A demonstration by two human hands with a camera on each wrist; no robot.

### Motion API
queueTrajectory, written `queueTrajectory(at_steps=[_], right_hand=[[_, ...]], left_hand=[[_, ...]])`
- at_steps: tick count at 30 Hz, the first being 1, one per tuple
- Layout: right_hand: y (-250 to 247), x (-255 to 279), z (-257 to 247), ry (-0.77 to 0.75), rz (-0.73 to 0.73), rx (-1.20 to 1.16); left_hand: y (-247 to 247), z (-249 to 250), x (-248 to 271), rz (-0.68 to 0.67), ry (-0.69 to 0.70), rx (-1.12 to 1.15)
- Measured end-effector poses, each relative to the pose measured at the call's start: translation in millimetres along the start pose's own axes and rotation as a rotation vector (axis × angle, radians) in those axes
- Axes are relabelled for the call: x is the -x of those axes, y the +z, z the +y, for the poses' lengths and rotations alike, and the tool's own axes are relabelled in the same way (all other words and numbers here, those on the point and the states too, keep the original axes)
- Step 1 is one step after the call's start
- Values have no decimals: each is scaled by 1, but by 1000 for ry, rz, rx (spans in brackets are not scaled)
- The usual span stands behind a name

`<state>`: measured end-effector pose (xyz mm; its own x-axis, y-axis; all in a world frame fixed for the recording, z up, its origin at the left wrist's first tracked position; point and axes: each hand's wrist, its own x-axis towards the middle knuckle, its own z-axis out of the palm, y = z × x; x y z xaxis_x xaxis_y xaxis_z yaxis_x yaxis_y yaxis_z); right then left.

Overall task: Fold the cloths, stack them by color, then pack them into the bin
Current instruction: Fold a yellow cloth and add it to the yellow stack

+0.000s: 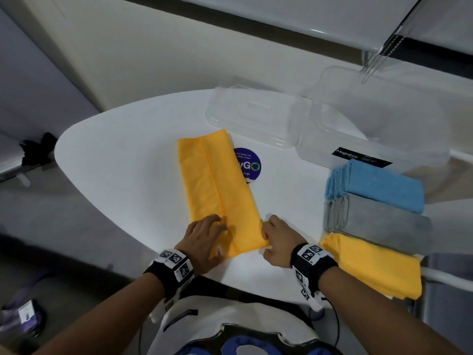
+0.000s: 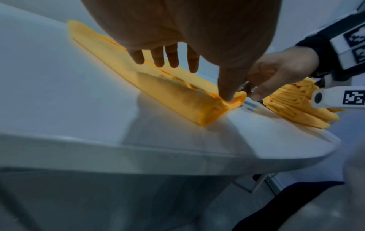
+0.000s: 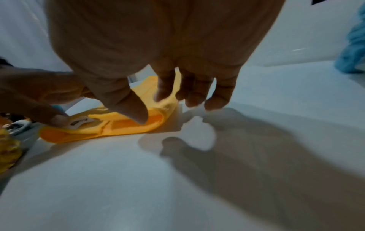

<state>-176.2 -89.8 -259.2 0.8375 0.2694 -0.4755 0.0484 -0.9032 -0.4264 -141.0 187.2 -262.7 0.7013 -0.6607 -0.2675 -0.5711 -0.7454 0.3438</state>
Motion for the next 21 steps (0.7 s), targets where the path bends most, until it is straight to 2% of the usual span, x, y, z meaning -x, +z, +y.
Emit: queueTrajectory(at_steps=[2, 7, 9, 11, 15, 19, 21], right_hand=[[-4, -2, -1, -129, 42, 62], [-6, -15, 6, -345, -126, 219], [-6, -20, 10, -372, -123, 242], [-7, -27, 12, -401, -97, 238], [-13, -19, 8, -467, -91, 196], [-15, -3, 4, -403, -248, 21], [-16, -5, 1, -374, -234, -129]], left_hand=[[-2, -8, 12, -24, -1, 30], [3, -21, 30, -181, 37, -26], [3, -20, 30, -181, 28, -80], [5, -19, 30, -117, 6, -71], [8, -15, 38, -36, -78, 215], [5, -13, 50, -73, -265, 467], [1, -13, 48, -60, -354, 549]])
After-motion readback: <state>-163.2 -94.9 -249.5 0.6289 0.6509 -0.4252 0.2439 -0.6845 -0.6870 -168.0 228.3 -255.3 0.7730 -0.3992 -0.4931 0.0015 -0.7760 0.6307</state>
